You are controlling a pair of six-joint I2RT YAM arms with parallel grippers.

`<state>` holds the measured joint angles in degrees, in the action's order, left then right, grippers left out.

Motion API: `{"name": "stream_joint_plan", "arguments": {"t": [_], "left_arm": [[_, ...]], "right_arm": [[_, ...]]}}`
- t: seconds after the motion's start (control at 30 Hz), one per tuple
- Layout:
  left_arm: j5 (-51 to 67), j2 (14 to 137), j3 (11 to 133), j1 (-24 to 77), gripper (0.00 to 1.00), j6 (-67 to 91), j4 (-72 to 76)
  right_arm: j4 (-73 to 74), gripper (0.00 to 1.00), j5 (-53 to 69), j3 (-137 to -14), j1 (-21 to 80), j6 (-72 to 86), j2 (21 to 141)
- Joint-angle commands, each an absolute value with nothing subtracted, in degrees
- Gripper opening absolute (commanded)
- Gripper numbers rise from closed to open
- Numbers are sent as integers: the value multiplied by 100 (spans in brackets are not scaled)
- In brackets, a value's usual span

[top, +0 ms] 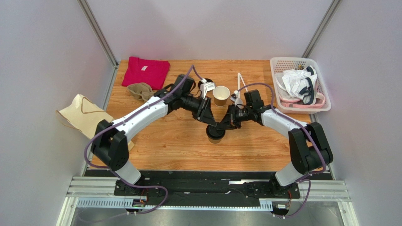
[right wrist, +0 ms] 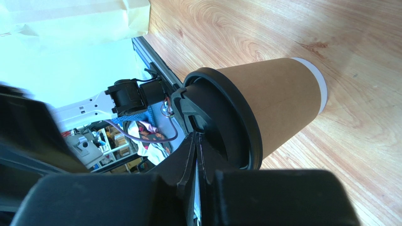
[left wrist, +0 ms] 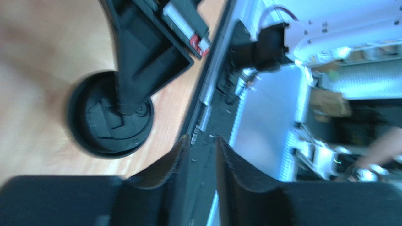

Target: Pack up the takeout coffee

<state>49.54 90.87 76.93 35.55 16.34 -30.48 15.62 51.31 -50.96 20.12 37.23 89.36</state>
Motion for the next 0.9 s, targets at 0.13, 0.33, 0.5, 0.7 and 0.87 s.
{"name": "stream_joint_plan", "arguments": {"t": [0.13,0.33,0.5,0.7,0.87], "left_arm": [[6416,10053,7128,3560,20,2848,-1608],[5810,10449,7190,3525,13,2488,-2091],[5634,10678,7058,3437,9,2435,-2109],[5537,10863,6996,3419,7,2312,-2241],[5485,11021,6961,3358,6,2320,-2232]], "right_arm": [[1714,3,4983,-5300,2039,3498,9132],[1714,1,5045,-5300,2030,3463,9237],[1740,0,5089,-5282,2030,3366,9413],[1565,0,5185,-5221,2030,3349,9562],[1407,0,5229,-5080,2004,3314,9720]]}}
